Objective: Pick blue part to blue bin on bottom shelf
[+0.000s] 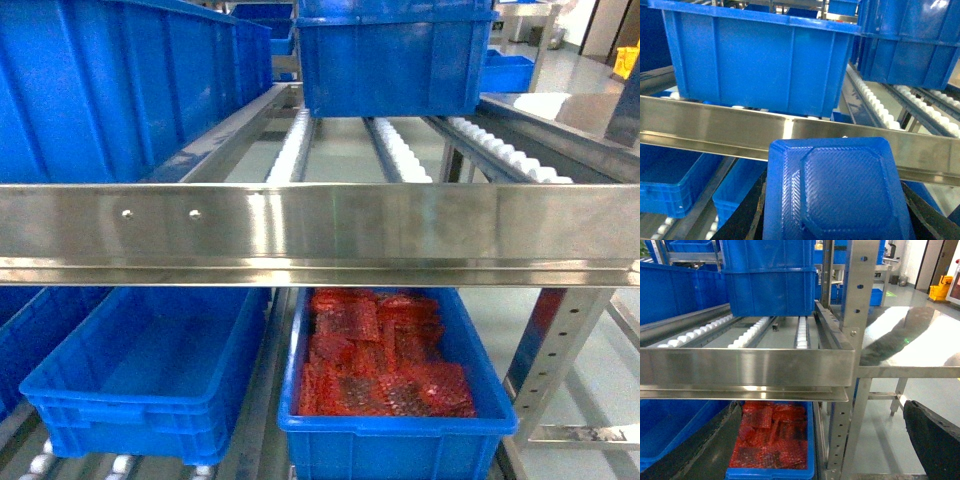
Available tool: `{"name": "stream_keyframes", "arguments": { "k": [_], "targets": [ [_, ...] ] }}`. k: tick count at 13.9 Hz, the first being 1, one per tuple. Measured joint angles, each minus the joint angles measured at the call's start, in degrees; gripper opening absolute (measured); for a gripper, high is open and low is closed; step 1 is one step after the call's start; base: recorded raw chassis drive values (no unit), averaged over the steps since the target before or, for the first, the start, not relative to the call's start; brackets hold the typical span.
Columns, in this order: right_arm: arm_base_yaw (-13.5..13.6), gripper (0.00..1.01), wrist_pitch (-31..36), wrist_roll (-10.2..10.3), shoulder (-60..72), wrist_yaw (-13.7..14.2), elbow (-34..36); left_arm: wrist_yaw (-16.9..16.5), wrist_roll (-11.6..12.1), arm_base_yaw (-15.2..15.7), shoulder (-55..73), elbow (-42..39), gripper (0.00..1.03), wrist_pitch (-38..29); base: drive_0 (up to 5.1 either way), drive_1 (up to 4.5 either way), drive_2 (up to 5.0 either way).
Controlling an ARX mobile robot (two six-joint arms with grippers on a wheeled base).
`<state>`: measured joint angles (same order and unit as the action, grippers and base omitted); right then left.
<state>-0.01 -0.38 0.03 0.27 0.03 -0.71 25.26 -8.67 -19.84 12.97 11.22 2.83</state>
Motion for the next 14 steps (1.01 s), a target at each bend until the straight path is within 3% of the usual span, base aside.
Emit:
{"name": "stream_keyframes", "arguments": {
  "k": [14],
  "targets": [
    [0.00, 0.98, 0.11, -0.02, 0.00, -0.20, 0.00, 0.04, 0.00, 0.04, -0.11, 0.00, 0.43, -0.24, -5.1, 2.40, 2.4]
  ]
}}
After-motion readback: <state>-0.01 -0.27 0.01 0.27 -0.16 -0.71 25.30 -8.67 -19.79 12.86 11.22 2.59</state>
